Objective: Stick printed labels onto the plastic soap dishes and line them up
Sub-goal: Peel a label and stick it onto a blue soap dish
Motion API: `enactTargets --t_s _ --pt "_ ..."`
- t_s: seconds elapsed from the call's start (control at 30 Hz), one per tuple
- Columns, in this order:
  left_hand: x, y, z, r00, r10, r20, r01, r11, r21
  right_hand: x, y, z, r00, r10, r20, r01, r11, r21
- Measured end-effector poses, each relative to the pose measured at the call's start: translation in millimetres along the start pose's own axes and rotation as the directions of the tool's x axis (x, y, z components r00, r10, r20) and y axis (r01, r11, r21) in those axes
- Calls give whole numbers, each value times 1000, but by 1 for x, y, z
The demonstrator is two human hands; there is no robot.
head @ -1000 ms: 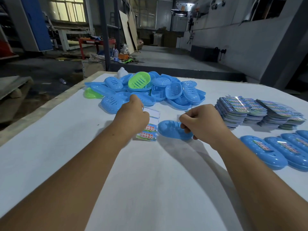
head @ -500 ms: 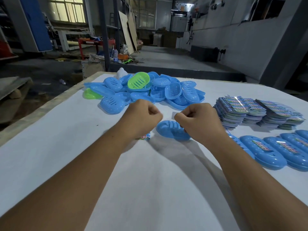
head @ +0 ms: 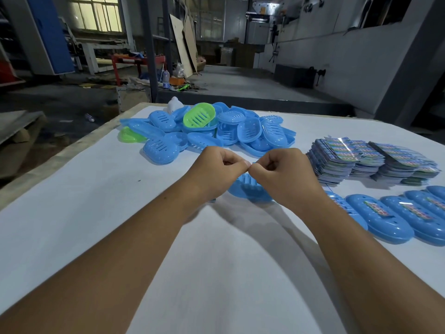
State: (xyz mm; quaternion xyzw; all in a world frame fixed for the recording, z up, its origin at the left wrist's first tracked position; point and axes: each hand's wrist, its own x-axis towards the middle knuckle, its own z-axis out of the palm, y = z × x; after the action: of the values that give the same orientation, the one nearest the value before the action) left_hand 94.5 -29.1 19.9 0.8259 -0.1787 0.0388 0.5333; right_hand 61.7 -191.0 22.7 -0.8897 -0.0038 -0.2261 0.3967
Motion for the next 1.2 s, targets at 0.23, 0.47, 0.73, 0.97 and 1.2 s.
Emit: enactTargets --t_s 0.23,0.47,0.73,0.97,1.2 --pt "3 -2 -5 997 -17 -74 9 994 -106 0 2 1 992 -110 70 109 994 11" --pt "5 -2 -4 995 -43 -93 32 992 -118 8 8 -5 998 58 -33 -59 997 -41" --pt "7 -6 -3 988 -107 -108 98 991 -88 11 12 -12 981 181 66 -185 982 45" --pt "7 -14 14 986 -143 -87 145 989 15 9 18 -17 969 226 102 -219 973 -80" --pt "12 -17 18 991 -111 -75 125 966 227 12 22 -14 960 262 96 -234 943 -236"
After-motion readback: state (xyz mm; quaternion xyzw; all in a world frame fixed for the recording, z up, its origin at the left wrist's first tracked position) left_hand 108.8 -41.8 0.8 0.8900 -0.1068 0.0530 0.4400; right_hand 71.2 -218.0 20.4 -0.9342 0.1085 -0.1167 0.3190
